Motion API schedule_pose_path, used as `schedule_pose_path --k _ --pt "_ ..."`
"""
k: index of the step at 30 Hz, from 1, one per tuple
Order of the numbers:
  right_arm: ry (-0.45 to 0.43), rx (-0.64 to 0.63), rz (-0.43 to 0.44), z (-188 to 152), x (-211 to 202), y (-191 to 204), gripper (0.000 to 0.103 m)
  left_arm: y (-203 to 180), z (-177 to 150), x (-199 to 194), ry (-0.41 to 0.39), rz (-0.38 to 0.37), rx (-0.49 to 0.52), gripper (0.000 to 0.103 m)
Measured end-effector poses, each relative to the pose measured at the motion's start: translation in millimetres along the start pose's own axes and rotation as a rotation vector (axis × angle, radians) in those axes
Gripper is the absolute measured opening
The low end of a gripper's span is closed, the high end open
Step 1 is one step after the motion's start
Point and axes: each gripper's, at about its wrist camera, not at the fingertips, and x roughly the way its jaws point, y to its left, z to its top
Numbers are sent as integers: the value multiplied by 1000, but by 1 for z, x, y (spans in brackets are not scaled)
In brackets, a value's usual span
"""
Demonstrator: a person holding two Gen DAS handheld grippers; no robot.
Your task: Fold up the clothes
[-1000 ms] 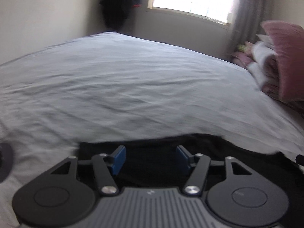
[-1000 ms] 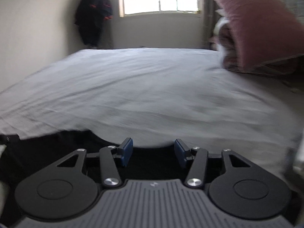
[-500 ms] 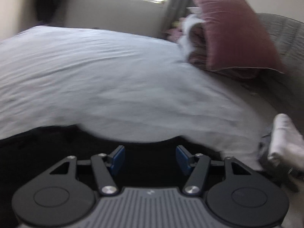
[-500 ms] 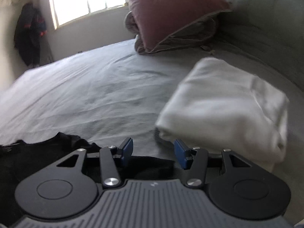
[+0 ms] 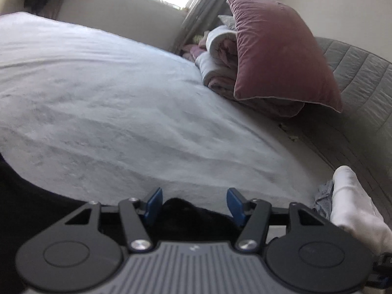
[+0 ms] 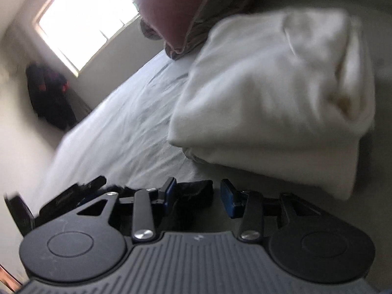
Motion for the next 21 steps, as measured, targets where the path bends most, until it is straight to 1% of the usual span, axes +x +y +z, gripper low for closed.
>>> schedule_pose_path --k 2,4,6,7,8,9,11,13,15,16,18,19,21 --pt "-14 -23 -7 -4 7 5 45 -7 2 2 22 11 59 58" --pt "-27 -102 -40 -9 9 19 44 -14 0 3 46 22 138 59" --pt "-44 -192 -101 -15 13 32 36 -21 -2 5 63 34 214 58" --pt "-52 -229 -134 -18 15 37 27 -23 -3 6 65 35 230 58" --pt "-61 -265 -165 -21 16 42 22 -24 -4 7 68 35 245 58" --pt "-69 -301 -196 -24 18 47 21 -25 -4 8 69 33 255 57" --pt "-80 -350 -230 -29 21 54 11 -24 -4 8 69 35 260 55" --pt "-86 -405 -256 -33 23 60 7 -22 -4 7 67 33 254 48" --pt "-100 -461 -294 -40 21 70 6 -19 -3 7 67 24 233 30" --pt "-107 -487 -312 -42 20 74 6 -17 -3 7 68 19 219 26" --pt "-124 -529 -339 -43 19 75 6 -15 -2 8 68 26 194 12" --pt "-132 -550 -353 -43 19 76 5 -14 -2 8 68 27 182 9" --pt "-153 -575 -379 -43 20 76 5 -12 -1 8 62 29 165 5"
